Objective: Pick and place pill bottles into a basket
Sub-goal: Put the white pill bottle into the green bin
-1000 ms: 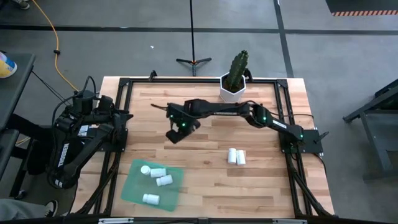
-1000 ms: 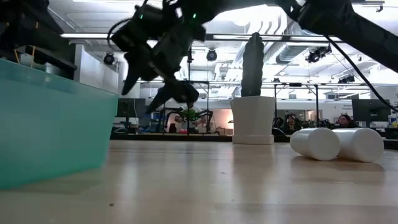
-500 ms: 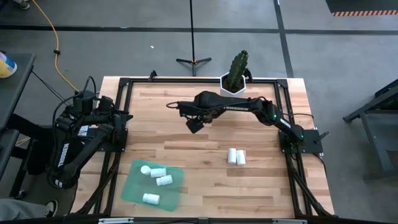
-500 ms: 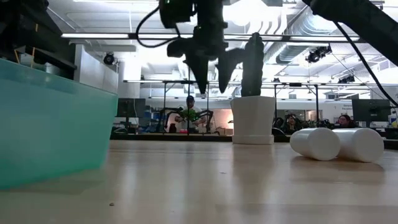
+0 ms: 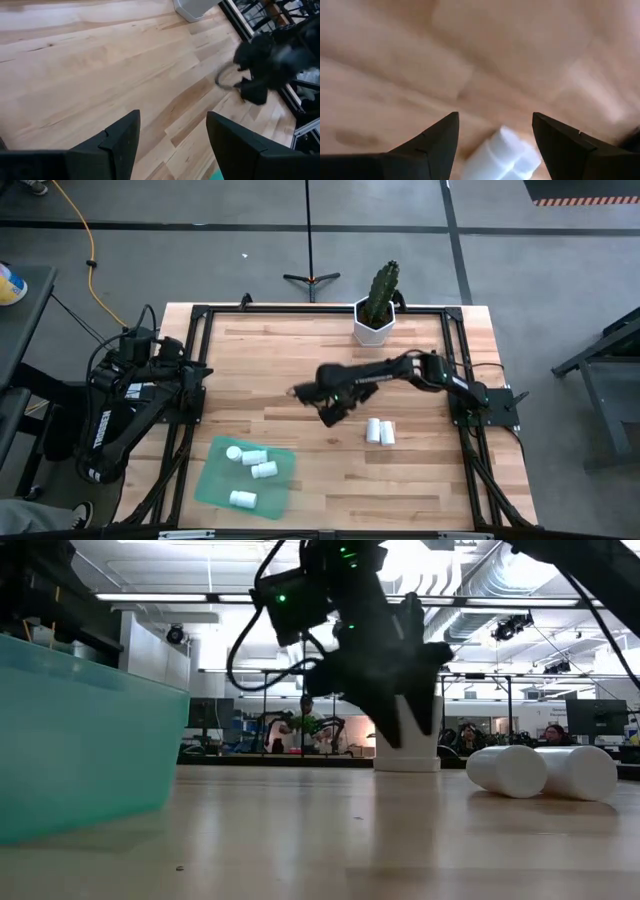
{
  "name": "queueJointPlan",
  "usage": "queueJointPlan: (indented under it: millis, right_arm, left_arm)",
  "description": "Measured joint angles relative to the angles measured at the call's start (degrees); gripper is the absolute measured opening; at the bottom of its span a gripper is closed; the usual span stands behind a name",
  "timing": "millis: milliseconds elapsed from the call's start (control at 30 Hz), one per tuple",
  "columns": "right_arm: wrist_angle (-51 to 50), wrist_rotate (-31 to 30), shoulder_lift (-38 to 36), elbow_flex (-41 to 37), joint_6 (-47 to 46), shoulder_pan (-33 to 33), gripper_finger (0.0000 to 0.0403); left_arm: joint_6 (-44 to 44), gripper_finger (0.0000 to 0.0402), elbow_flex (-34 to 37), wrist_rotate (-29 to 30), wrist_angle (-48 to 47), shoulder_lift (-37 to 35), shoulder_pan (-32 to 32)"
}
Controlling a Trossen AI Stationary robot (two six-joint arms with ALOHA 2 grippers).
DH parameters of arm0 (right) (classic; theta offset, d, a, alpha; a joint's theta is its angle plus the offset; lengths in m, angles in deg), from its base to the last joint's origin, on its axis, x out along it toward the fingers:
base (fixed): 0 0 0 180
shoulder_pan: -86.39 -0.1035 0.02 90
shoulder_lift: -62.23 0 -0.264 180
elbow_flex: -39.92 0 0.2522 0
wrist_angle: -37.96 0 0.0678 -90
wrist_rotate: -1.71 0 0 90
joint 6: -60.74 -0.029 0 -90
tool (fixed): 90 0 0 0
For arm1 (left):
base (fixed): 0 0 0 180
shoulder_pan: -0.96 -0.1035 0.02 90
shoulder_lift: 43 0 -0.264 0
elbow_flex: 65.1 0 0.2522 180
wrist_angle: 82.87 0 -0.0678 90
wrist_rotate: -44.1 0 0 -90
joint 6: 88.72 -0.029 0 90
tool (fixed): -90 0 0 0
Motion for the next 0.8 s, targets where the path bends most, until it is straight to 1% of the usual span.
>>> queueJointPlan:
  millis: [133, 267, 467, 567, 667, 800]
  right_arm:
    - [-0.2, 0.1, 0.0, -2.6, -2.4, -4.0, 0.0242]
    - [-0.2, -1.7, 0.0, -4.3, -8.5, -7.5, 0.0242]
    - [-0.2, -1.8, 0.0, -8.5, -18.4, -9.3, 0.0242]
    - [0.2, -3.0, -0.6, -10.7, -25.4, -9.8, 0.0242]
    - [3.7, -5.0, -2.4, -13.0, -30.8, -10.5, 0.0242]
    - [9.8, -4.9, -4.3, -16.5, -35.4, -10.8, 0.0242]
  left_arm:
    - [0.0, 0.0262, 0.0, 0.1, 0.1, 0.0, 0.0]
    - [0.0, 0.0262, 0.0, 0.1, 0.1, 0.0, 0.0]
    - [0.0, 0.0262, 0.0, 0.1, 0.1, 0.0, 0.0]
    - [0.0, 0.0262, 0.0, 0.1, -0.1, 0.0, 0.0]
    - [-1.1, 0.0262, 0.0, 0.1, -1.3, 0.0, 0.0]
    - [-1.7, 0.0262, 0.0, -0.3, -1.7, 0.0, 0.0]
